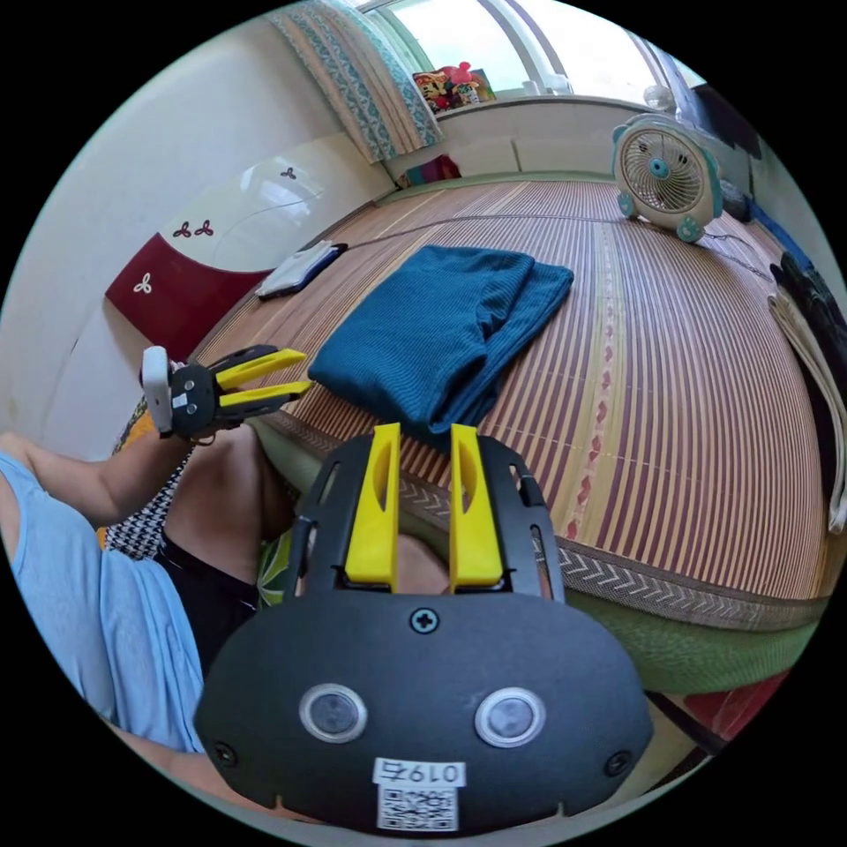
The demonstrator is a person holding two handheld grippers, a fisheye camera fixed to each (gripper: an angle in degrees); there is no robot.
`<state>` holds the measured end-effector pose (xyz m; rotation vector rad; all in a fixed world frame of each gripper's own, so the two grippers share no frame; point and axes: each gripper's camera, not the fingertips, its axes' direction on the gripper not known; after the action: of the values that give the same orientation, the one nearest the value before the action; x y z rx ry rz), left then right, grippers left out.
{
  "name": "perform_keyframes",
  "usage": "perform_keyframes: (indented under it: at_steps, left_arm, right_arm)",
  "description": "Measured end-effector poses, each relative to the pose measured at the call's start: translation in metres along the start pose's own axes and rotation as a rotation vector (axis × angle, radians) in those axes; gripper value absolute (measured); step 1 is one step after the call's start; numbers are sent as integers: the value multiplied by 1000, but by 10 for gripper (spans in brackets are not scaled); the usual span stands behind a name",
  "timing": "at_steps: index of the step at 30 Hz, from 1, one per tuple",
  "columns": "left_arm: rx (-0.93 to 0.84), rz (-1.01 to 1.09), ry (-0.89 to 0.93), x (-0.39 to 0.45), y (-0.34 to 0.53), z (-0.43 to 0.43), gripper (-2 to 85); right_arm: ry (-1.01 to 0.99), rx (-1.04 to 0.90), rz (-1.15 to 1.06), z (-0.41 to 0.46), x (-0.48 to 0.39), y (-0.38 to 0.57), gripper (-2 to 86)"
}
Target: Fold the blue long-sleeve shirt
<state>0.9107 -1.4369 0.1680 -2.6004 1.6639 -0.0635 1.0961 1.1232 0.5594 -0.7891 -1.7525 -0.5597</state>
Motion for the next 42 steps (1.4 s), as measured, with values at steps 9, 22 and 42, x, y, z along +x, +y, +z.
perform_keyframes:
  at_steps: [9, 22, 42]
  left_arm:
    - [-37, 167, -206, 99, -3, 23, 67]
    - [-8, 311, -309, 175, 7, 47, 43]
    - [3, 259, -354, 186, 43, 104, 7]
  right_arm:
    - [-60, 22, 20, 5, 2, 15, 89]
    - [-256, 75, 167, -10, 56, 10, 94]
    - [-375, -111, 270, -1, 110, -23, 34]
